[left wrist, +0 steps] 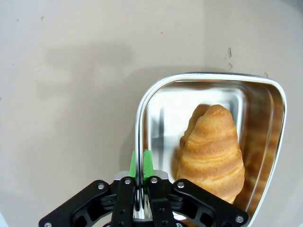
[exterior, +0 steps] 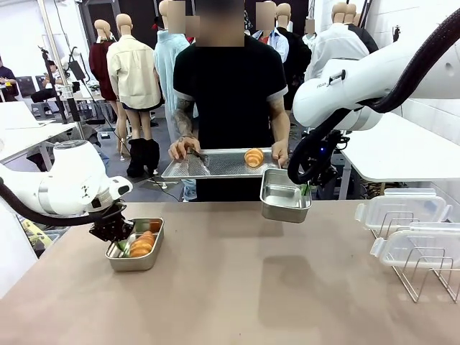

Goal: Place the bread in airtight containers.
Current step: Once an object is inside an Airtight Container , place the container in the center of the table.

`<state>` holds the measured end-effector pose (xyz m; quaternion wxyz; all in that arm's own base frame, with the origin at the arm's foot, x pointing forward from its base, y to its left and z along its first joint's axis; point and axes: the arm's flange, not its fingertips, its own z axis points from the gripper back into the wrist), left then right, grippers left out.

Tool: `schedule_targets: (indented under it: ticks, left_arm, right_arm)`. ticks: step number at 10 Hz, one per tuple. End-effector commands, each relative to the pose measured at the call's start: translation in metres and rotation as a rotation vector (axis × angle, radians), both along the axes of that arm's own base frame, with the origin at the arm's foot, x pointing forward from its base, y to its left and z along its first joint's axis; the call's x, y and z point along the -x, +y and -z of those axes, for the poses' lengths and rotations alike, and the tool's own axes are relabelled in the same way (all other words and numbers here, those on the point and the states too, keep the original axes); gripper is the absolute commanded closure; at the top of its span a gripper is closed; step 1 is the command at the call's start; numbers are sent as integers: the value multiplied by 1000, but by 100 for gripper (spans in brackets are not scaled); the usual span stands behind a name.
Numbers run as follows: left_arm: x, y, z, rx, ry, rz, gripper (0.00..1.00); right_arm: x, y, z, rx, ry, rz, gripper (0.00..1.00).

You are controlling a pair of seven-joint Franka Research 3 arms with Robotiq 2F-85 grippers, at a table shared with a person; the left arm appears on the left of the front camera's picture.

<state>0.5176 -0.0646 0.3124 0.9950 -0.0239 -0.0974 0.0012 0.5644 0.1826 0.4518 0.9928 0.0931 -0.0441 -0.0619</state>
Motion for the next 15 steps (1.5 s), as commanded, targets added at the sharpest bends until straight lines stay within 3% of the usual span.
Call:
schedule_targets:
  ticks: [1, 3, 4, 8, 13, 15]
  left_arm:
    - [4, -6, 9, -5, -18, 4, 100]
    - [6, -8, 8, 3, -14, 22, 91]
    - [6, -7, 7, 2, -12, 24, 79]
    - [14, -8, -11, 8, -24, 37, 0]
    - [38, -6, -50, -33, -82, 48, 0]
    - [51, 0, -81, -79, -117, 56, 0]
  right_arm:
    - [4, -1, -2, 0, -14, -11, 100]
    - [4, -1, -2, 0, -14, -11, 100]
    - [4, -1, -2, 0, -14, -11, 100]
    - [4, -1, -2, 0, -14, -11, 100]
    - [4, -1, -2, 0, -14, -11, 100]
    - [4, -1, -2, 0, -14, -11, 100]
